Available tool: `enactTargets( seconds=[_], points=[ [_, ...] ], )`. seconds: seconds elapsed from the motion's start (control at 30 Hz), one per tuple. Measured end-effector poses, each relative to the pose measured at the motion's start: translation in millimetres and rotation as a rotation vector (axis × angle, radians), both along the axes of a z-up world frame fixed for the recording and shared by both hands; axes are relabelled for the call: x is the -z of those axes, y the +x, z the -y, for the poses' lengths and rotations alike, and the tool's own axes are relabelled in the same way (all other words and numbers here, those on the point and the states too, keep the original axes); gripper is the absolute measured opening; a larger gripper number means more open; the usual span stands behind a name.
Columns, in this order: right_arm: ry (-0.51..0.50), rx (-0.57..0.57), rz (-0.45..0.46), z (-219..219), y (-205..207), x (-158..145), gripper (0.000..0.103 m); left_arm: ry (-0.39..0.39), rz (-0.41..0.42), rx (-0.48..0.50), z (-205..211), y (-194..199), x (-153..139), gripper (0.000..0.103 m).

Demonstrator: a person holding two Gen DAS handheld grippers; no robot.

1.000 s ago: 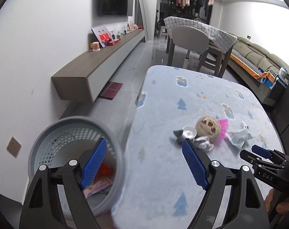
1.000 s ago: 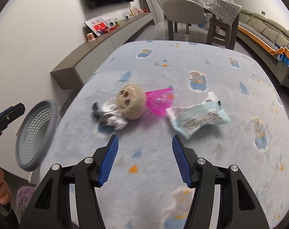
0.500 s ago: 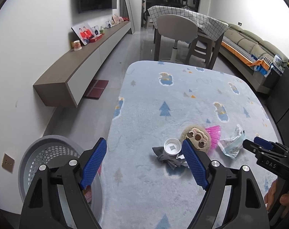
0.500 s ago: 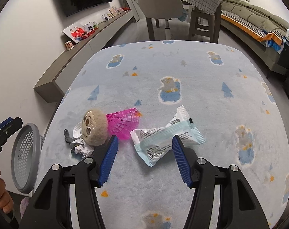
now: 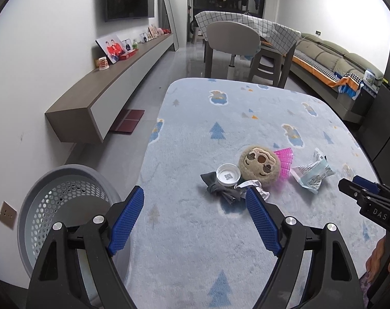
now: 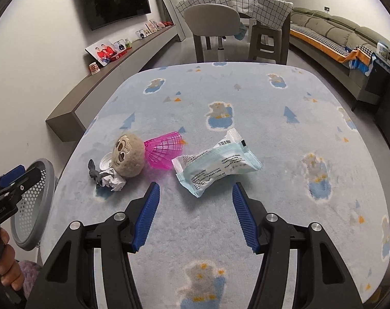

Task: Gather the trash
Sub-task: 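Move both grippers over the table toward the remaining items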

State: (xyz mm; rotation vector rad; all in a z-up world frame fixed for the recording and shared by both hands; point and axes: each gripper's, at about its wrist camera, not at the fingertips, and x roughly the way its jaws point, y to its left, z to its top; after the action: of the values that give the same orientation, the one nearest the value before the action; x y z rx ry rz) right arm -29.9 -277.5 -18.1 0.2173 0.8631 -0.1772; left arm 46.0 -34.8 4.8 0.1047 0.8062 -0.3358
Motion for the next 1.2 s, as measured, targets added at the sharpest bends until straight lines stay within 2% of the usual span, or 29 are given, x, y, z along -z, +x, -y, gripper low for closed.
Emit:
enactTargets(
  seconds=[0.1,0.27,0.43,0.57,0.67,0.83,0.97,1.13,1.2],
  points=[
    [-0.050,-0.013,-0.002,3.8,-2.6,-1.5,0.057,-0.016,-0.015,-0.003,0.1,-2.6,3.2,0.080],
    [-0.021,-0.014,-0.028,20.2,-0.4,1.2,0.057,-0.027,-0.038,-0.013,7.8,-5.6,8.6,0.080],
    [-0.054,-0.006,-0.052,32.2,16.7,6.9,0.058,-0.006,-0.024,0.005,21.3,-0.5,2.4,0.080],
    [-0.038,0.003,-0.053,43.1,33.3,10.7,0.058,0.022,0.008,0.028,35.8,11.2,-3.3,0.080],
    [-0.028,0.021,-0.048,53.0,45.1,13.8,0.058,0.029,0.027,0.033,43.1,17.4,-3.5,0.080],
    [-0.008,0.059,-0.053,69.5,62.6,23.9,0.058,0.017,0.014,0.025,48.1,19.0,5.5,0.080],
    [0.011,0.092,-0.049,84.5,72.5,26.8,0.058,0.008,0.038,0.038,52.4,12.7,0.1,0.080],
    [-0.044,0.163,-0.057,104.7,79.3,31.2,0.058,0.006,0.064,0.033,52.3,10.4,-2.4,0.080],
    [-0.024,0.179,-0.084,114.6,81.3,40.8,0.058,0.009,0.058,0.028,51.6,12.3,0.1,0.080]
  ],
)
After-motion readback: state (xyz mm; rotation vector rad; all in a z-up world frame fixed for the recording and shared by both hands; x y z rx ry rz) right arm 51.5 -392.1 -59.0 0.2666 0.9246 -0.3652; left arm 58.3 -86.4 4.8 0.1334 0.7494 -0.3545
